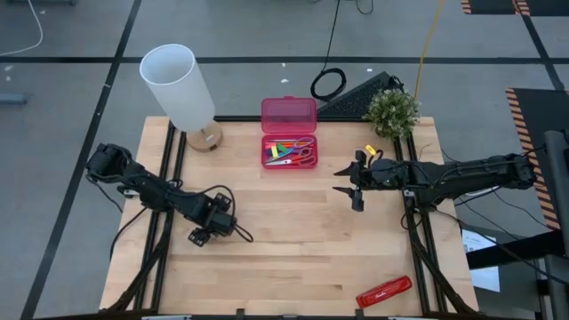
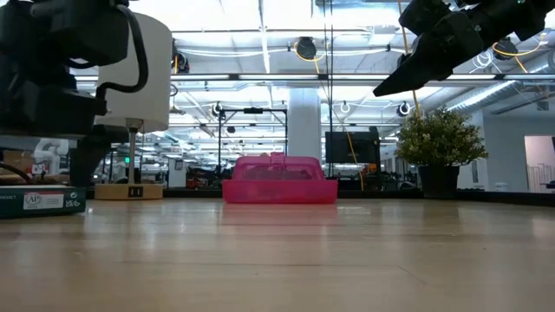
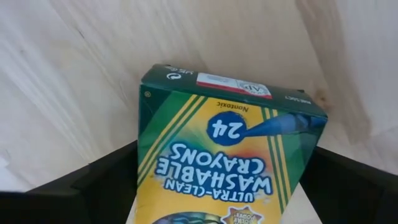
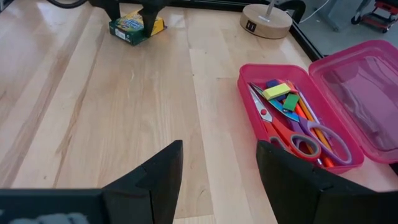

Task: Pack school essentials
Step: Put the crayon box into the red supply box

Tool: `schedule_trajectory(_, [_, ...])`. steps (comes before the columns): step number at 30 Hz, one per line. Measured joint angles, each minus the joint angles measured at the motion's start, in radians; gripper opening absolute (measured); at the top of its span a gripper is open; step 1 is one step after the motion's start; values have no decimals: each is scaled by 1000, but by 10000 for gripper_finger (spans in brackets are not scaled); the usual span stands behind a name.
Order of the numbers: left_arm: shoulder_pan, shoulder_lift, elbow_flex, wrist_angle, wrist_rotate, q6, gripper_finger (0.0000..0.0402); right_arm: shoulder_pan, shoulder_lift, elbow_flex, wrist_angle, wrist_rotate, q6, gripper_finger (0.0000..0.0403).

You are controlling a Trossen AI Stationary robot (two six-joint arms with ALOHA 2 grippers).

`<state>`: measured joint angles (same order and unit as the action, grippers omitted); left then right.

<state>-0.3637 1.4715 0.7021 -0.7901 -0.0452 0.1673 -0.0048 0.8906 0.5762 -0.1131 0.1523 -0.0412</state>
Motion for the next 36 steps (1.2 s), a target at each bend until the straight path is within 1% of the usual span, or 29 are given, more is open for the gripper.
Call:
schedule_trajectory(3, [0,0,0,0,0,0,376,0,0,0,0,0,-2,196])
schedule_trajectory(8, [0,0,-1,-2,-4,5,333,0,0,0,0,0,-4,196])
schedule_trajectory(12, [0,0,-1,-3,-9,-6,315,0,0,0,-1,0,-4,196])
schedule_trajectory(15, [0,0,-1,-3,-11,-28,314,0,0,0,-1,0,-4,196])
schedule_trajectory(20, [0,0,9,-4,-21,-73,329,0,0,0,-2,0,-4,196])
schedule_trajectory(26, [0,0,55,-19,-71,-110,329,0,0,0,-3,0,-4,196])
schedule_trajectory(29, [2,0,87,-28,-128,-149,322,0,0,0,-3,0,-4,196])
schedule_trajectory(32, [24,0,124,-28,-160,-194,315,0,0,0,-3,0,-4,196])
schedule_trajectory(36, [84,0,176,-25,-177,-215,314,0,0,0,-3,0,-4,196])
